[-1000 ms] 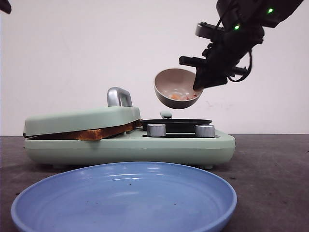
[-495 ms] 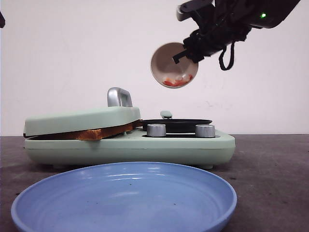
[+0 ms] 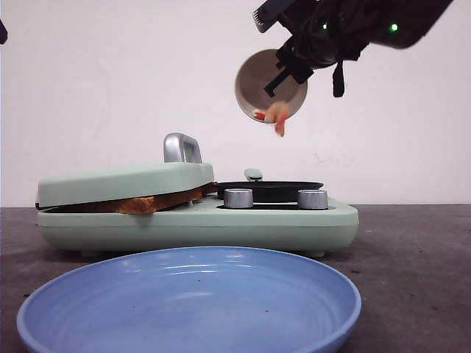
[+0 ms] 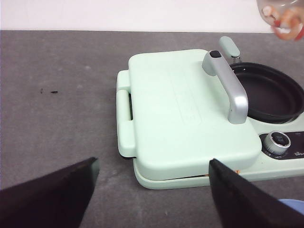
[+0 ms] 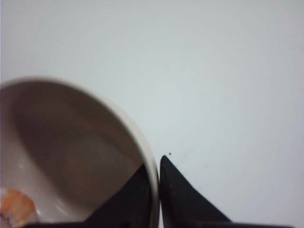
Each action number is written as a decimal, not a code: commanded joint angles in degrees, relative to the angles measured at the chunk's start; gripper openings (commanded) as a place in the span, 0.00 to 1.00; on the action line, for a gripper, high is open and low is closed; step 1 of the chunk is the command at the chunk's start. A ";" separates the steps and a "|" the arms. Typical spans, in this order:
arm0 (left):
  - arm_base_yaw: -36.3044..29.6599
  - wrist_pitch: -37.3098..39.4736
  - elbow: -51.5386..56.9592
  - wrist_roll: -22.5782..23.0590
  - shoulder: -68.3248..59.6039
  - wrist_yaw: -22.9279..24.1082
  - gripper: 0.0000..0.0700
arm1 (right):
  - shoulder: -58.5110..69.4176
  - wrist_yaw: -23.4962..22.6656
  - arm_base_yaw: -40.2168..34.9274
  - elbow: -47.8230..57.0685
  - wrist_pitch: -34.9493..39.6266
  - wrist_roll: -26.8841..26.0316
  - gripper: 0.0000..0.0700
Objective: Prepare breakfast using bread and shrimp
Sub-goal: 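Tilt the bowl with the right gripper to pour shrimp into the pan, then carry the empty bowl back and set it on the table, right gripper, then open the right gripper and raise it away from the bowl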
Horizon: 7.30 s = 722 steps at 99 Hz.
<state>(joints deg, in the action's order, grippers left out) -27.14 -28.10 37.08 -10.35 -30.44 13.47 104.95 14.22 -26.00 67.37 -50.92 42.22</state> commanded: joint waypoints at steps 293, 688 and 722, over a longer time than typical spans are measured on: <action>-0.26 -1.62 0.44 4.74 -0.22 -0.66 0.60 | 2.84 11.23 -2.01 -11.52 -27.02 -1.99 0.01; -0.26 -2.32 0.44 4.46 -0.24 -1.49 0.55 | -26.38 -38.42 24.57 14.08 89.55 -47.95 0.13; -0.26 -2.25 0.44 2.67 -0.20 -1.55 0.00 | -35.58 -38.45 19.06 12.59 91.23 -39.80 0.00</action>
<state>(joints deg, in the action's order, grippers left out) -27.14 -31.05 37.08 -6.92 -30.41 12.03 69.69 -24.05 -6.09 80.20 41.17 0.12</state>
